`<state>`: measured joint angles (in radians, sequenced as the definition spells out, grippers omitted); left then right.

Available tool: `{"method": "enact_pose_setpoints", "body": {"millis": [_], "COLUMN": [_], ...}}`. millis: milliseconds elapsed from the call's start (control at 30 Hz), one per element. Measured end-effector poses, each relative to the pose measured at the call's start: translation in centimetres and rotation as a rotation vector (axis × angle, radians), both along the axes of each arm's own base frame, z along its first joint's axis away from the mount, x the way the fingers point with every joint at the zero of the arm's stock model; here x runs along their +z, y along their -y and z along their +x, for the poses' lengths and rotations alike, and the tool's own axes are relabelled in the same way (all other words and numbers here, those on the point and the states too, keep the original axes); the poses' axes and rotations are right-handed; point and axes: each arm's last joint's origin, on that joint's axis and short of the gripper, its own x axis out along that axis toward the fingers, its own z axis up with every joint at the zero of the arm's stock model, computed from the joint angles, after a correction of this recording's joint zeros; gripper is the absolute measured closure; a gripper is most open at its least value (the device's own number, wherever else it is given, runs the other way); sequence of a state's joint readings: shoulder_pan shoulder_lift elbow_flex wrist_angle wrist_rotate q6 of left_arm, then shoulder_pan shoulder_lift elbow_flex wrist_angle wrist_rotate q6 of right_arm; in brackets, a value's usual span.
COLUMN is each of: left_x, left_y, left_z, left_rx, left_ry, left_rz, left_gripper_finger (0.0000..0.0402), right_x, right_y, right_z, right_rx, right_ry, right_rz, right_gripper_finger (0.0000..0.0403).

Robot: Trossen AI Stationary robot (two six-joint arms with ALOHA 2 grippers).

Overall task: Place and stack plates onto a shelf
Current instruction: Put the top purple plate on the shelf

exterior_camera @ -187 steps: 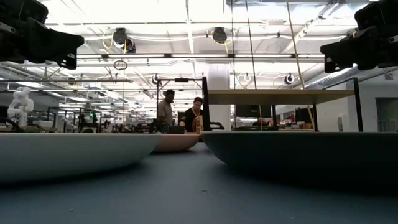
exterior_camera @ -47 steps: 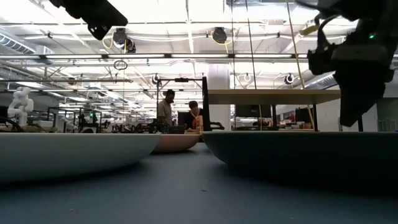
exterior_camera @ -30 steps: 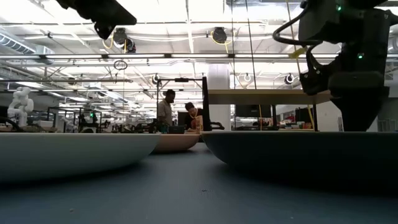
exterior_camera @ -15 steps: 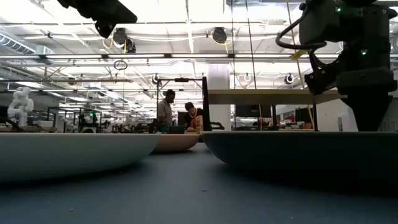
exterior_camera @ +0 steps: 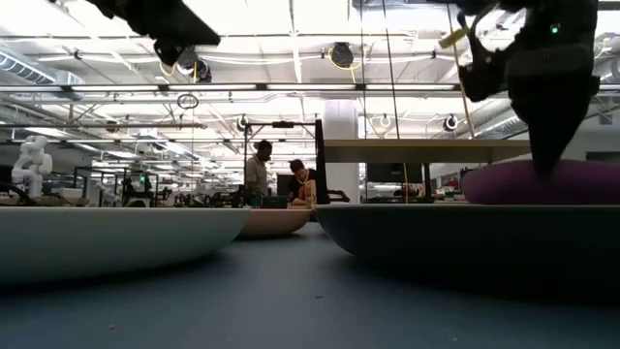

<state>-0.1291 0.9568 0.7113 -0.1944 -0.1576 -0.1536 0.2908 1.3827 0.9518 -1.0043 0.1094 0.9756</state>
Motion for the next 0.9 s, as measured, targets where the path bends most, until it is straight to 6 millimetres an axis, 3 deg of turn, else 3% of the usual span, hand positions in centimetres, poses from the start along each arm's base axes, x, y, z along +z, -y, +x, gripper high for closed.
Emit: {"method": "enact_pose_setpoints", "body": {"millis": [900], "left_x": [-0.2], "left_y": [0.0], "left_z": [0.4], "left_rx": [0.002], "left_ry": [-0.004], "left_rz": [-0.004], "left_gripper_finger": [0.0398], "right_x": [5.1], "right_y": [-4.7], "right_z": [0.8], "right_rx": [0.414], "right_ry": [0.197], "right_rz": [-0.155], "right_gripper_finger": [0.0401]}}
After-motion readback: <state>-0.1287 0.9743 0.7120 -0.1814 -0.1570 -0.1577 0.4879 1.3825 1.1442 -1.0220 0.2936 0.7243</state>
